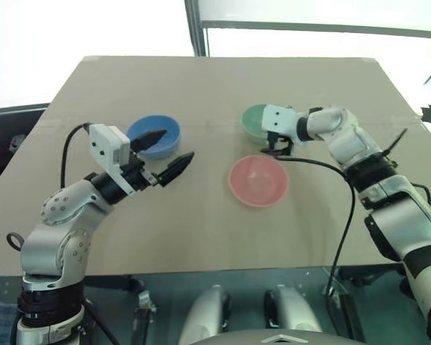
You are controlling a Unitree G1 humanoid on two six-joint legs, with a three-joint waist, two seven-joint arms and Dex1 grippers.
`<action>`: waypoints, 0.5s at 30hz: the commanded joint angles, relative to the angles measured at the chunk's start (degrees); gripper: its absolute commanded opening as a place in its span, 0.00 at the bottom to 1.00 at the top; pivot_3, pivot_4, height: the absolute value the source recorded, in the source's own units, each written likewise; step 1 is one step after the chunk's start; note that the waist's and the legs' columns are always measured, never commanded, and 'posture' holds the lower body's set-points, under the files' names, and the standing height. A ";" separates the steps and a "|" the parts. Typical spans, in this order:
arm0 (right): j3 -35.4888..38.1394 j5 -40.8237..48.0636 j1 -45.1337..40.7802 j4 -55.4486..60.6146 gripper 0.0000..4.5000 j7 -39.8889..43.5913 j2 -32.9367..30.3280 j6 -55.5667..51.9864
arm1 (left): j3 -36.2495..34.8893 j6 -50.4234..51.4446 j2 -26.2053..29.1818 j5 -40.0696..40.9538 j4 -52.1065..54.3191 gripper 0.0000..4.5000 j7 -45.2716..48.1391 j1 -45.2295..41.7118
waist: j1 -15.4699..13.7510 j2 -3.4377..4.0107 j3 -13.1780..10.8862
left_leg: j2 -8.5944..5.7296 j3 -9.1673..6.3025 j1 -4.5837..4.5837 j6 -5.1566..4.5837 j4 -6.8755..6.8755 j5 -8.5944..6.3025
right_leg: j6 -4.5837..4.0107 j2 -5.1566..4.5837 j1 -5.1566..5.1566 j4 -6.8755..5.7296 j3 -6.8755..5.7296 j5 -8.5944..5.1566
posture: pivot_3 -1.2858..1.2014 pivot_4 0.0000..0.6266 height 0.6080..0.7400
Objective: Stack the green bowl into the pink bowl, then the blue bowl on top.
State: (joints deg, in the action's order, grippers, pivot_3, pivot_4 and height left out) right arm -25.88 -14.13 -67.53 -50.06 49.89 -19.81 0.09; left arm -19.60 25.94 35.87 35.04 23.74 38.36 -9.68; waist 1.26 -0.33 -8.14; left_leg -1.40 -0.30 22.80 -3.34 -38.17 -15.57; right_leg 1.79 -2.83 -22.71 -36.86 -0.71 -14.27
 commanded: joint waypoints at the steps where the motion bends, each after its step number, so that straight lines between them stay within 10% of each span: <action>1: 0.19 -2.39 -4.01 -9.02 0.97 -3.66 2.13 5.59 | -3.18 -0.89 1.24 0.63 2.50 1.00 -1.20 -0.09 | -0.05 0.00 0.00 | 0.01 -0.01 0.00 0.02 0.02 0.01 | 0.00 0.01 -0.01 0.00 -0.01 0.00 | 0.52 0.24 1.00; 6: -0.70 -6.14 -7.01 -18.28 0.97 -7.25 5.20 9.86 | -4.39 -0.17 1.34 2.46 3.86 1.00 -1.70 0.37 | -0.20 0.02 -0.01 | -0.05 -0.04 0.00 0.03 0.06 0.01 | 0.00 -0.01 -0.04 0.03 -0.02 0.00 | 0.52 0.24 1.00; 15: 0.29 -8.52 -7.92 -22.21 0.24 -7.94 6.64 12.30 | -4.84 0.01 1.43 4.34 6.06 1.00 -2.18 3.87 | 0.41 0.04 -0.03 | -0.04 -0.05 -0.03 0.08 0.10 0.03 | -0.01 0.01 -0.04 -0.01 -0.02 0.00 | 0.52 0.24 1.00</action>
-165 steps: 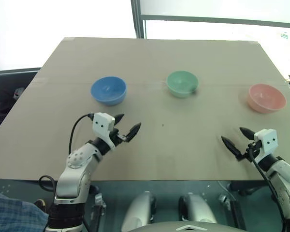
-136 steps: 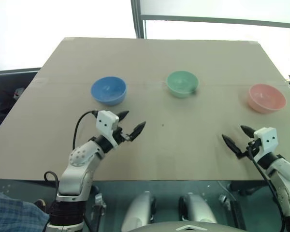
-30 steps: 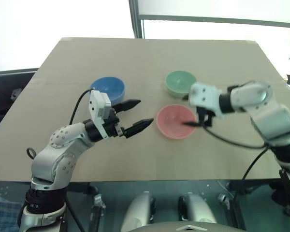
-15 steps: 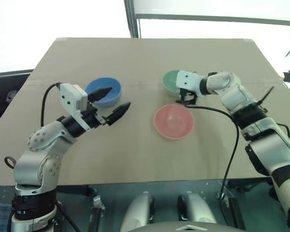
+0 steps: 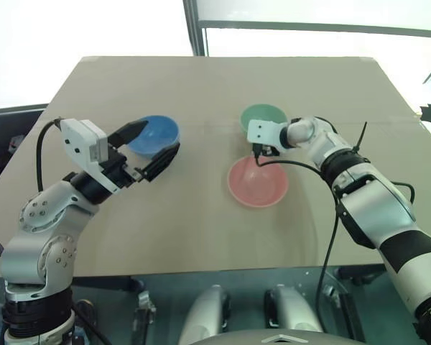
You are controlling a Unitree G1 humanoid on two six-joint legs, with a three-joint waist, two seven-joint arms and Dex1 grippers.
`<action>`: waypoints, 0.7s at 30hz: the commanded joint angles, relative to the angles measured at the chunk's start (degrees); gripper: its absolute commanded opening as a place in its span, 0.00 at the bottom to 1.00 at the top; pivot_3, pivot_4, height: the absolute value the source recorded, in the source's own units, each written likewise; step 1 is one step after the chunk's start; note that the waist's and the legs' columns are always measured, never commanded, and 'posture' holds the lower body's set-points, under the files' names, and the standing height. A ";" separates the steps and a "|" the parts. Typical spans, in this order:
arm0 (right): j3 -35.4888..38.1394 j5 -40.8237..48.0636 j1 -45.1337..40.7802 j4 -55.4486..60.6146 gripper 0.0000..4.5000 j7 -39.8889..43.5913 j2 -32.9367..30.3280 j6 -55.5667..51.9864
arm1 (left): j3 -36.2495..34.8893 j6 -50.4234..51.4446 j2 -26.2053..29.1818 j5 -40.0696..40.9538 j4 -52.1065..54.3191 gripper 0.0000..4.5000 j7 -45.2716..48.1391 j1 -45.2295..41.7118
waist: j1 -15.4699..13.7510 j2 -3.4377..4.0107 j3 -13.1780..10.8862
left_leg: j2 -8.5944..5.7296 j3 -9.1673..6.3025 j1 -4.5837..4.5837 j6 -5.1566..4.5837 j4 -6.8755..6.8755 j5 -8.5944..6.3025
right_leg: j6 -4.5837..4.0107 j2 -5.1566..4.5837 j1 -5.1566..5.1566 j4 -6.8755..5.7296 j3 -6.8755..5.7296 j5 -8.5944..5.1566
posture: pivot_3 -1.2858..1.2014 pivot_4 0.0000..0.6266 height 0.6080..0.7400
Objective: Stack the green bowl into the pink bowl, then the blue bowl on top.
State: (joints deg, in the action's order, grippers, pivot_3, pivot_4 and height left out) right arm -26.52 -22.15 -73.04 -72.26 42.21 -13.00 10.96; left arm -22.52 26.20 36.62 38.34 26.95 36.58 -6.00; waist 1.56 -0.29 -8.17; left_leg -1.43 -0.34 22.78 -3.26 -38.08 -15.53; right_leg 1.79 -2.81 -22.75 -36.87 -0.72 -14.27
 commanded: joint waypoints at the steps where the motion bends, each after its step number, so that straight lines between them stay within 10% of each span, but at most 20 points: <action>1: 1.05 -0.60 -2.41 -0.11 0.16 -0.22 -0.23 1.55 | -1.89 -0.30 0.71 1.16 2.94 1.00 -0.59 0.32 | 0.19 0.00 0.00 | 0.00 -0.01 0.00 0.01 0.00 0.01 | 0.00 0.00 0.00 0.00 0.00 0.00 | 0.52 0.24 1.00; 3: 1.23 -0.72 -2.38 -0.21 0.01 -0.12 -0.37 1.74 | -1.71 -0.44 0.75 1.15 2.89 1.00 -0.76 0.41 | 0.39 0.00 0.00 | 0.00 -0.01 -0.01 0.03 0.00 0.01 | 0.00 0.00 0.00 -0.01 0.00 0.00 | 0.52 0.24 1.00; 14: 4.19 1.29 -3.47 4.40 0.01 3.41 -2.19 4.46 | -0.68 -0.72 1.14 1.22 1.19 1.00 0.41 -1.15 | 0.76 0.02 -0.02 | 0.00 -0.01 -0.01 0.05 0.06 0.02 | -0.01 0.00 0.01 -0.01 0.01 0.00 | 0.52 0.24 1.00; 21: 7.66 9.90 6.36 39.75 0.01 20.48 -8.71 -5.97 | 2.58 -0.48 1.01 1.46 -2.10 1.00 3.93 -4.73 | 0.47 0.06 -0.07 | 0.02 -0.05 0.04 0.04 0.09 0.02 | 0.00 0.00 0.00 0.02 -0.01 0.00 | 0.52 0.24 1.00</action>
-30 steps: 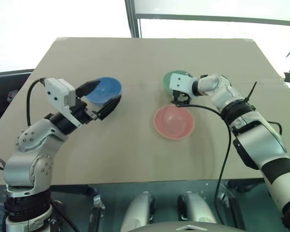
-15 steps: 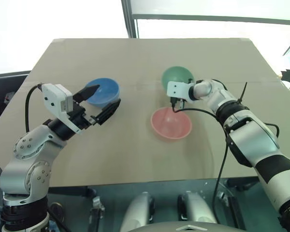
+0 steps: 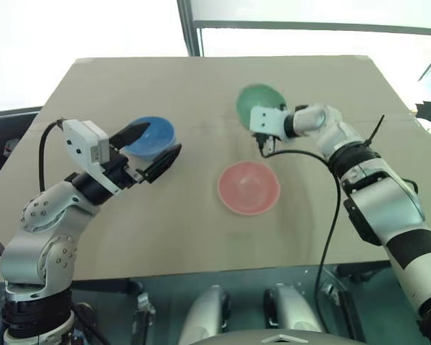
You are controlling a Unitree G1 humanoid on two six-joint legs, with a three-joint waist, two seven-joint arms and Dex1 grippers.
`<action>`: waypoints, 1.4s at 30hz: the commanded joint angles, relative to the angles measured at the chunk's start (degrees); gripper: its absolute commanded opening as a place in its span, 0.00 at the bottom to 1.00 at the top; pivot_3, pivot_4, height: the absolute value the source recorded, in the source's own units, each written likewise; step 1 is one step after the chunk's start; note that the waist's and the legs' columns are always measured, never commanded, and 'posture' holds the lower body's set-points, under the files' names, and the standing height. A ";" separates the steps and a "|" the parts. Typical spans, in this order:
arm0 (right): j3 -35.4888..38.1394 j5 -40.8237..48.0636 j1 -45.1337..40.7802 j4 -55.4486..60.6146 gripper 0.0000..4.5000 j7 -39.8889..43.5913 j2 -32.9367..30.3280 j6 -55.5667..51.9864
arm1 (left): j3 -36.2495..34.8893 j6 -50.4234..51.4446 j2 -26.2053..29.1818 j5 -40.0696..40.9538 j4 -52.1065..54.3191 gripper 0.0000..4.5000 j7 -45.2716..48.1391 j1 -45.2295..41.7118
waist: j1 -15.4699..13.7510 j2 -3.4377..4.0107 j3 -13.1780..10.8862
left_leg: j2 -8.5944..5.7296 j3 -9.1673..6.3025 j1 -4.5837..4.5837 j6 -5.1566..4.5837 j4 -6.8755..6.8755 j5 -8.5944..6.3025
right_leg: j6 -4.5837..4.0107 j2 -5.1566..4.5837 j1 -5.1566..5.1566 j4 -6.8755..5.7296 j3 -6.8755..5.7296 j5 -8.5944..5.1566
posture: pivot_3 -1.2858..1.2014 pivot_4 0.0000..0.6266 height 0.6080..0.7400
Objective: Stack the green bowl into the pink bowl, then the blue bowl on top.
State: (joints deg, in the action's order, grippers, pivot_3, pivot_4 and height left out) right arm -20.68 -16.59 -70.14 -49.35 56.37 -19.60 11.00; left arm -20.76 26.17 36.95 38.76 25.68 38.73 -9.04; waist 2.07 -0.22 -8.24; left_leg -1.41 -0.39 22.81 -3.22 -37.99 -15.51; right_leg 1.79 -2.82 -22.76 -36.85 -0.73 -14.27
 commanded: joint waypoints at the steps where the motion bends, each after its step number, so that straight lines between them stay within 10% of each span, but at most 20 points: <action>1: 2.04 5.68 5.87 24.14 0.01 8.30 -3.14 -9.67 | 1.42 -0.37 0.80 1.07 -1.57 1.00 2.60 -2.41 | -0.32 -0.02 0.01 | 0.00 -0.02 0.00 -0.01 0.01 -0.01 | 0.00 0.00 0.01 0.00 -0.01 0.00 | 0.52 0.24 1.00; 13: -0.89 10.00 23.00 66.54 0.01 12.52 -9.49 -38.77 | 9.55 -2.48 1.19 -1.71 -13.78 1.00 12.81 -13.15 | -1.49 -0.09 0.06 | -0.01 -0.04 0.00 -0.03 0.00 -0.02 | -0.01 -0.09 0.01 0.02 -0.03 0.00 | 0.52 0.24 1.00; 25: -3.31 13.13 28.29 77.96 0.98 12.93 -15.83 -49.24 | 12.31 -3.61 -0.07 -3.56 -19.35 1.00 17.42 -18.33 | -1.40 -0.10 0.06 | -0.01 -0.04 0.05 -0.06 -0.07 -0.02 | -0.01 -0.10 0.01 0.03 -0.04 0.00 | 0.52 0.24 1.00; 34: 2.31 16.42 27.23 76.89 0.98 7.19 -15.61 -54.06 | 11.85 -3.67 0.20 -4.40 -19.17 1.00 17.39 -18.61 | -1.47 -0.12 0.06 | 0.00 -0.04 0.06 -0.07 -0.10 -0.02 | 0.00 -0.10 0.02 0.02 -0.04 0.00 | 0.52 0.24 1.00; 42: 21.90 31.93 30.56 74.76 0.98 3.57 -11.91 -60.92 | 9.86 -5.17 0.62 -8.88 -18.13 1.00 10.90 -16.62 | -1.58 -0.13 0.06 | 0.00 -0.05 0.06 -0.08 -0.09 -0.03 | 0.00 -0.10 0.04 0.03 -0.04 0.00 | 0.52 0.24 1.00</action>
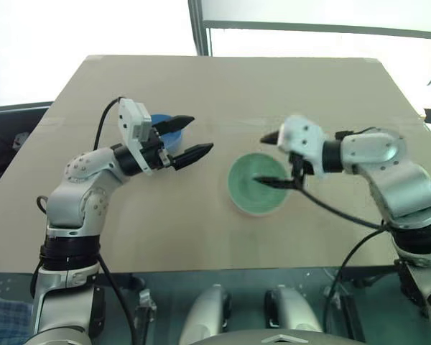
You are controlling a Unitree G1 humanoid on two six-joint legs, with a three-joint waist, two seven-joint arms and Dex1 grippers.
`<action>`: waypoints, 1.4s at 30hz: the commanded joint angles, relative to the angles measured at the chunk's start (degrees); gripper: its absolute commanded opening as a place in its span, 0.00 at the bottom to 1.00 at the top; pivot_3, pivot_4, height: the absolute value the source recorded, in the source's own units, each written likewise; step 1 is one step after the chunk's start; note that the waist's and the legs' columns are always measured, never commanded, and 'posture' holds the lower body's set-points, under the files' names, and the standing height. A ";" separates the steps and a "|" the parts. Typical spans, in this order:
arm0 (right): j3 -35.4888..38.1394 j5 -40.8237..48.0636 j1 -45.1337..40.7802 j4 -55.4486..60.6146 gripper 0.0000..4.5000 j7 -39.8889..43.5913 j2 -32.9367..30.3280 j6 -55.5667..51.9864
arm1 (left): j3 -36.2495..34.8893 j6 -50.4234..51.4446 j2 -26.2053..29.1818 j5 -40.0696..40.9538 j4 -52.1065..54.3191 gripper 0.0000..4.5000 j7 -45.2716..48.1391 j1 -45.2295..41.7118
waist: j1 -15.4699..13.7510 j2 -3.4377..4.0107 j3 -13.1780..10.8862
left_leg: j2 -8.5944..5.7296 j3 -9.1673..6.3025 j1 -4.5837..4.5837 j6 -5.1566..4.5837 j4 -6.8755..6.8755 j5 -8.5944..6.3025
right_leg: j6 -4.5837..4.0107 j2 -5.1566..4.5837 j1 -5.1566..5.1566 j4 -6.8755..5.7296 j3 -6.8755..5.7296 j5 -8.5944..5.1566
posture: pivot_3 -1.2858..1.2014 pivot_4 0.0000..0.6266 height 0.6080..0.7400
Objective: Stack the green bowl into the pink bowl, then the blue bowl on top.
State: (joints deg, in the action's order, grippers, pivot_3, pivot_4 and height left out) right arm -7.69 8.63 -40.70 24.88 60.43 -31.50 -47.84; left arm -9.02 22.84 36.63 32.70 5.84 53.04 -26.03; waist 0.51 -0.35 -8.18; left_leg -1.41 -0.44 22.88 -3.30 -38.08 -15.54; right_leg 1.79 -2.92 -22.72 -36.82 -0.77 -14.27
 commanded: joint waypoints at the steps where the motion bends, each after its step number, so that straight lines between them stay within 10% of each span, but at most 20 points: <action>1: 12.10 9.26 2.02 0.47 0.98 -0.09 -0.35 -2.70 | -1.89 -2.15 1.34 -4.55 1.43 1.00 -5.14 0.40 | -0.12 -0.01 0.00 | 0.00 0.00 0.00 -0.01 0.00 -0.01 | 0.00 -0.01 0.00 0.00 0.00 0.00 | 0.52 0.24 1.00; 15: 38.94 35.85 14.18 0.69 0.98 -1.10 -8.12 -4.60 | 3.25 -2.83 6.08 -21.43 -8.67 1.00 -12.67 -0.18 | -0.83 0.00 0.00 | 0.00 0.06 0.03 -0.20 0.07 -0.12 | 0.00 -0.09 0.01 0.07 0.03 0.00 | 0.52 0.24 1.00; 42: 40.69 46.55 28.89 4.01 1.00 0.71 -22.50 2.55 | 12.93 -6.31 4.96 -31.85 -26.99 0.91 -7.16 -11.45 | -1.39 -0.05 0.01 | 0.03 0.08 0.11 -0.46 -0.03 -0.26 | 0.01 -0.13 0.01 0.10 0.03 0.00 | 0.52 0.24 1.00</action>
State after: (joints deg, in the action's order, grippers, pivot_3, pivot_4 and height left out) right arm 32.27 54.23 -11.61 27.73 61.30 -53.17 -46.72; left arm 4.75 17.90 41.32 0.67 -21.53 45.38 -35.86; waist -0.88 -0.41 -8.17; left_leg -1.38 -0.36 22.99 -3.76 -38.12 -15.80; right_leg 1.80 -3.05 -22.71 -36.72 -0.74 -14.27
